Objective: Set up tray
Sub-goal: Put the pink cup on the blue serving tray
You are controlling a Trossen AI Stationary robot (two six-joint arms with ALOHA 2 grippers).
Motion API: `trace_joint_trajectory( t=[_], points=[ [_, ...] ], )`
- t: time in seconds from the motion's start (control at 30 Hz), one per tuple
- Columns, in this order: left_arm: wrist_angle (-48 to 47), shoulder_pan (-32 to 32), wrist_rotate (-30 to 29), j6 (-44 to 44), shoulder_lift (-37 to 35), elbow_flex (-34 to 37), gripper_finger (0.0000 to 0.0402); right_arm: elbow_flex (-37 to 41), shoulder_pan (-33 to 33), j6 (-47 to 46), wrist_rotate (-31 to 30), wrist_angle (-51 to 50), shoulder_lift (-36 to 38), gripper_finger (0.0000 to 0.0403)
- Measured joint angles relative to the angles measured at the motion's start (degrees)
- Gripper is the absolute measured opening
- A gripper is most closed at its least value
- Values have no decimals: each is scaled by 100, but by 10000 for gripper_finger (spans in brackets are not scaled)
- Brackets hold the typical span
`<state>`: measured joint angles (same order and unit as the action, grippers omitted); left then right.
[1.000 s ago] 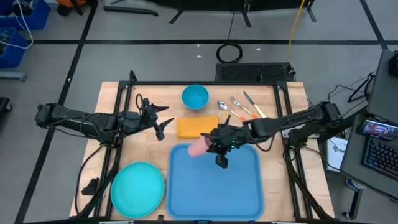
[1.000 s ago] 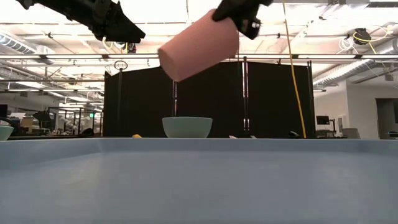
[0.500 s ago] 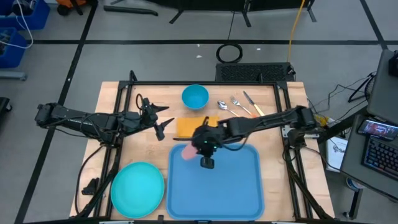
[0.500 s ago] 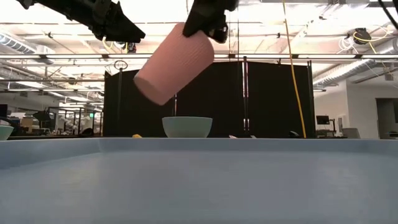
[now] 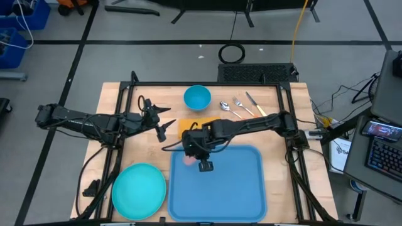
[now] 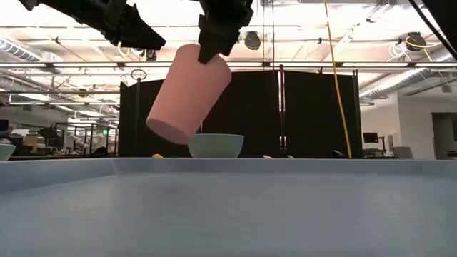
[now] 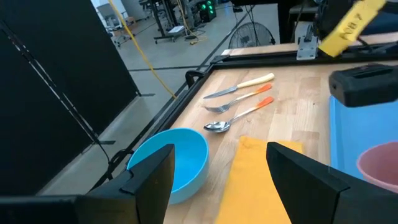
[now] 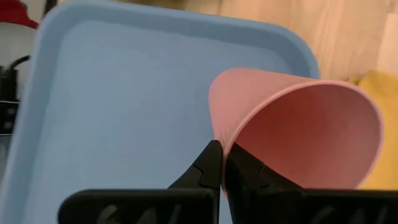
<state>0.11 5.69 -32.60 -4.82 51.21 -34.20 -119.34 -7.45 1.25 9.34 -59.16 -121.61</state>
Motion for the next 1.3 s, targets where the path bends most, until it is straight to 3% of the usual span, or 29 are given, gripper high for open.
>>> trace_joint_trajectory(
  t=[0.23, 0.47, 0.6, 0.73, 1.13, 1.3],
  points=[
    [-142, -4, -38, -15, -31, 0, 255, -3, 34, 396, -23, -145, -40, 0],
    [-142, -4, -37, -50, -31, 0, 255, -3, 43, 380, -353, -1100, -38, 0],
    [-149, -4, -37, -4, -31, 0, 255, -1, 32, -41, -463, -1593, -38, 0],
    [-171, -4, -37, 40, -31, 0, 255, 5, -139, -496, -1074, -2201, 54, 0],
    [-510, -4, -28, 307, -29, 0, 255, 820, -612, -1338, -1081, -2091, 282, 0],
    [-507, -4, 96, 351, -29, 0, 255, 1342, -753, -1659, -1065, -1806, 706, 0]
  ],
)
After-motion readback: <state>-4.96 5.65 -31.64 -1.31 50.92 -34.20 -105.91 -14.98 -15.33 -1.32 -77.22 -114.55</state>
